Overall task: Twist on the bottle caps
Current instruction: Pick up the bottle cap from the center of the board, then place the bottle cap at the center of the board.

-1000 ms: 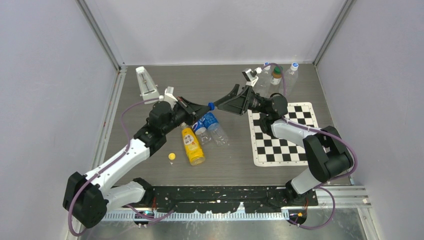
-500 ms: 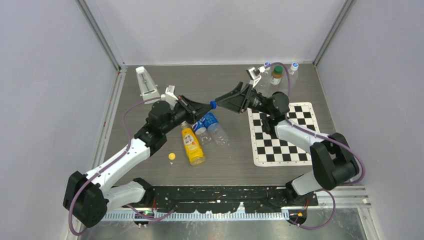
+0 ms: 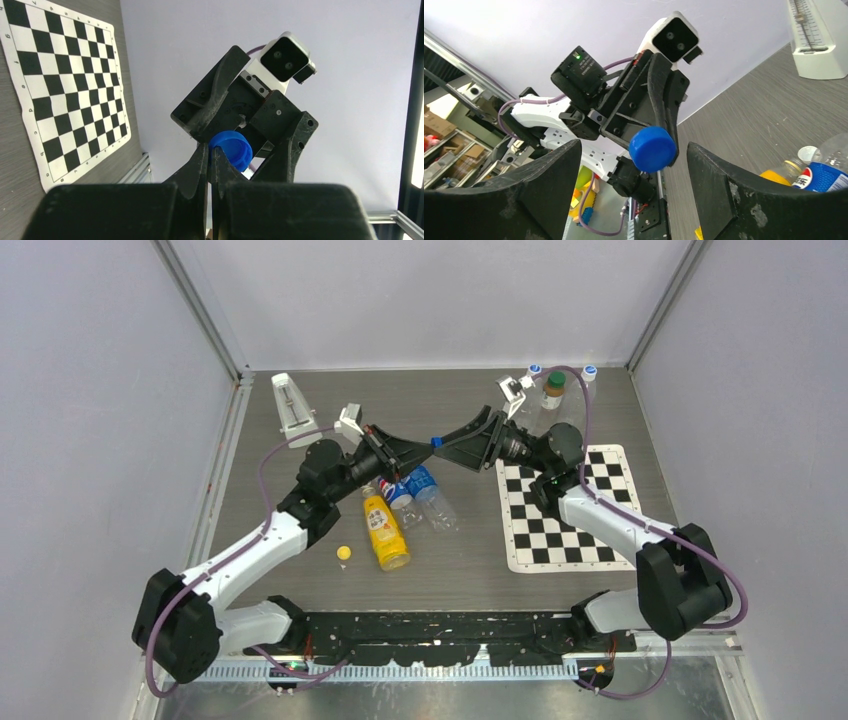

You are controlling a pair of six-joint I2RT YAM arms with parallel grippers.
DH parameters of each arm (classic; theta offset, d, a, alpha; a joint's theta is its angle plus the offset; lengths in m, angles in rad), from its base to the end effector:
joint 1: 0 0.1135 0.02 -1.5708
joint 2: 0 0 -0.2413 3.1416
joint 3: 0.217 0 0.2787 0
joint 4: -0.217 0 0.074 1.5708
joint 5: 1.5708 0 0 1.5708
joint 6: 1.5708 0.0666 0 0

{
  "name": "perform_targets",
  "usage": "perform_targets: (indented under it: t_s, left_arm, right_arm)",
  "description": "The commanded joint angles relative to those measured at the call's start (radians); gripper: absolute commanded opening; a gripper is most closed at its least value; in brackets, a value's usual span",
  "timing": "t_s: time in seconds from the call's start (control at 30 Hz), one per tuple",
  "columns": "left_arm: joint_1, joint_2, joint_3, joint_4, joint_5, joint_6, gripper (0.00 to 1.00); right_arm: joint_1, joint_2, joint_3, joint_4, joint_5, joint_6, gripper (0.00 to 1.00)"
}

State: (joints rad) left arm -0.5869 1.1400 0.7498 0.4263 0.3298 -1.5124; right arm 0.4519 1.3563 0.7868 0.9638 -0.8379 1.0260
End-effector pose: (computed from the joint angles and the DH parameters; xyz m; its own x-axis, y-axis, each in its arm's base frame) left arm 0.2634 -0.2011 0.2897 -0.7903 -0.6087 -0.0700 0.0763 0.0156 -0.9970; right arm 0.2840 0.1929 0.2986 -0.5987 0.3454 -0.7227 -0.7669 0.0132 0.6416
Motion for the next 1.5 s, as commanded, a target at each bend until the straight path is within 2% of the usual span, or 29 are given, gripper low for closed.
perform_targets:
  t_s: [0.0,0.2,0.4,0.6,0.8,0.83,0.9,1.0,1.13,1.17,1.33,1.47]
  left_arm:
    - [-0.02,0.02,0.052,0.11,0.046,-0.023,0.0]
    - [-0.025,0.024,0.046,0.136,0.046,-0.035,0.0]
    - [-0.027,0.028,0.047,0.149,0.049,-0.044,0.0]
    - [-0.028,0.03,0.041,0.158,0.047,-0.052,0.0]
    - [-0.028,0.026,0.023,0.16,0.039,-0.051,0.0]
    - [-0.028,0.023,0.015,0.158,0.035,-0.051,0.01]
    - [-0.028,0.018,-0.005,0.154,0.032,-0.047,0.07]
    - [-0.028,0.004,-0.032,0.132,0.025,-0.028,0.21]
    - [-0.025,-0.044,-0.066,0.037,0.013,0.041,0.4]
    - [-0.025,-0.061,-0.072,-0.006,0.003,0.066,0.45]
    - [-0.022,-0.169,-0.073,-0.311,-0.094,0.25,0.77]
    - [-0.021,-0.221,0.006,-0.675,-0.256,0.454,0.98]
  right_arm:
    - [0.007,0.024,0.005,0.151,-0.026,0.072,0.81]
    - [0.007,0.028,0.003,0.188,-0.032,0.098,0.75]
    - [0.007,0.025,0.0,0.193,-0.032,0.099,0.63]
    - [0.007,0.021,0.001,0.194,-0.036,0.101,0.46]
    - [0.007,0.006,0.0,0.163,-0.035,0.081,0.22]
    - [0.007,-0.003,-0.001,0.141,-0.033,0.065,0.21]
    - [0.007,-0.019,-0.002,0.092,-0.03,0.03,0.17]
    - [0.007,-0.056,-0.003,-0.029,-0.011,-0.05,0.14]
    - [0.007,-0.142,0.021,-0.324,0.048,-0.238,0.11]
    - [0.007,-0.155,0.028,-0.45,0.063,-0.313,0.1]
    - [0.007,-0.224,0.113,-0.878,0.246,-0.553,0.06]
    - [0.009,-0.209,0.189,-1.233,0.39,-0.642,0.05]
